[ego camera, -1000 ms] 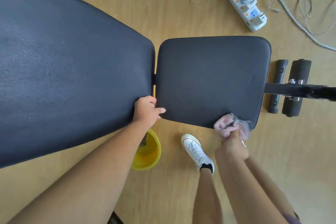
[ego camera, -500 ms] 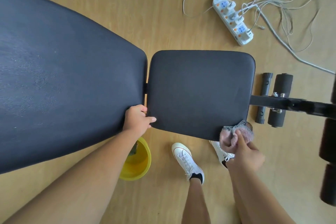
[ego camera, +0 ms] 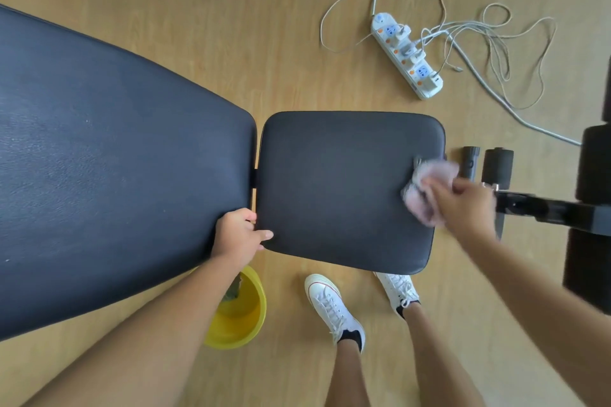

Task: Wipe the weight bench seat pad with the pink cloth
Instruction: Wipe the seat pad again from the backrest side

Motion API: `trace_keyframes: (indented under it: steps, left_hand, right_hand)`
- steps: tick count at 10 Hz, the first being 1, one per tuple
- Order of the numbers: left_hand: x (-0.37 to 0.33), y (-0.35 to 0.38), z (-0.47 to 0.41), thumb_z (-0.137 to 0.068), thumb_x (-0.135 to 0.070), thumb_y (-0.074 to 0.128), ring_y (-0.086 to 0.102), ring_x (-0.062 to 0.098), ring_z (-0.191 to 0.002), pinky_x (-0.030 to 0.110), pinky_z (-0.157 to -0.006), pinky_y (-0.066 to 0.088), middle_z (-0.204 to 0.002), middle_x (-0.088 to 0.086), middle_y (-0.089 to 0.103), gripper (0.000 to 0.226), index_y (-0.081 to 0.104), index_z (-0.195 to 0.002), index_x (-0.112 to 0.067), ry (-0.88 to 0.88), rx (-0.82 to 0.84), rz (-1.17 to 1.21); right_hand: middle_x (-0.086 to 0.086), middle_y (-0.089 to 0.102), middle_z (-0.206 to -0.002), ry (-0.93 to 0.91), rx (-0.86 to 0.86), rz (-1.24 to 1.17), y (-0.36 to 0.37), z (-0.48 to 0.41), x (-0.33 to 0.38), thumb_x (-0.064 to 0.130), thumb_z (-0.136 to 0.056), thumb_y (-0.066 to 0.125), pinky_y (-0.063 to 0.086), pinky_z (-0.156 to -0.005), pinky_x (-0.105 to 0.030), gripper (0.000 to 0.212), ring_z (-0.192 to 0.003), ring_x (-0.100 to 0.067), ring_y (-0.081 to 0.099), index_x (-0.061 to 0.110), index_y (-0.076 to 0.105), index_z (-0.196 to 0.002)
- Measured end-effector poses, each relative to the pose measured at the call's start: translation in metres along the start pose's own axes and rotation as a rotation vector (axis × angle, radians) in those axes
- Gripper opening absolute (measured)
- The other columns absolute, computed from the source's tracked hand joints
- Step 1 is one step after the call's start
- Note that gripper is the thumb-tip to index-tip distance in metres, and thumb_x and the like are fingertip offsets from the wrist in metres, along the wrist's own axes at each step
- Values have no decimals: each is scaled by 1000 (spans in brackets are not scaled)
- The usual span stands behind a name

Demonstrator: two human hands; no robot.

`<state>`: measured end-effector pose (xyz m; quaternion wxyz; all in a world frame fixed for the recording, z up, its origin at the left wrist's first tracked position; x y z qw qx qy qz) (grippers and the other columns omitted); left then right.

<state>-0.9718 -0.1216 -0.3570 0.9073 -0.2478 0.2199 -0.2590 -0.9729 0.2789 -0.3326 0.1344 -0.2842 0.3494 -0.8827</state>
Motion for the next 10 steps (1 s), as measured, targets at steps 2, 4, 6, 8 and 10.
trace_keyframes:
  steps: [2,4,6,8,10]
  left_hand:
    - [-1,0,0,-77,-5,87,78,27,-64,29,-61,56,-96,13,75,48,68,-121,-3,-3,0,-14]
    - [-2,-1,-2,-76,-2,88,78,33,-65,34,-67,59,-92,12,71,50,66,-121,-1,-28,11,-16]
    - [-3,0,1,-76,-4,87,74,25,-56,26,-58,53,-81,0,68,46,67,-118,-4,-33,6,-28]
    - [-3,-1,3,-76,-7,88,77,26,-62,26,-55,52,-104,14,76,51,67,-122,-4,-16,-22,-31]
    - [-3,-7,40,-90,-19,75,75,29,-104,39,-94,57,-129,11,72,52,62,-141,-11,106,-58,-73]
  right_hand:
    - [0,33,-48,-52,109,112,8,42,-43,39,-83,76,24,-48,-31,58,-50,-16,32,9,40,-49]
    - [-9,43,-55,-26,-123,-76,-6,-41,47,51,-77,75,27,-51,-31,60,-56,-18,37,-2,54,-61]
    - [-6,43,-54,143,77,17,25,81,-52,35,-85,78,29,-38,-19,54,-48,-18,38,7,40,-57]
    - [-7,55,-50,137,266,194,14,95,-82,19,-85,71,38,-47,-28,35,-47,-17,48,0,58,-59]
    - [-8,63,-51,169,344,-166,-24,110,-78,-17,-81,37,40,-44,-23,29,-38,-24,51,9,52,-84]
Point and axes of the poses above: each hand's wrist, its own z-axis away from the middle knuckle, its own y-axis out of the palm, x = y × z, the point moved 4 cm from there along -z, towards the middle knuckle
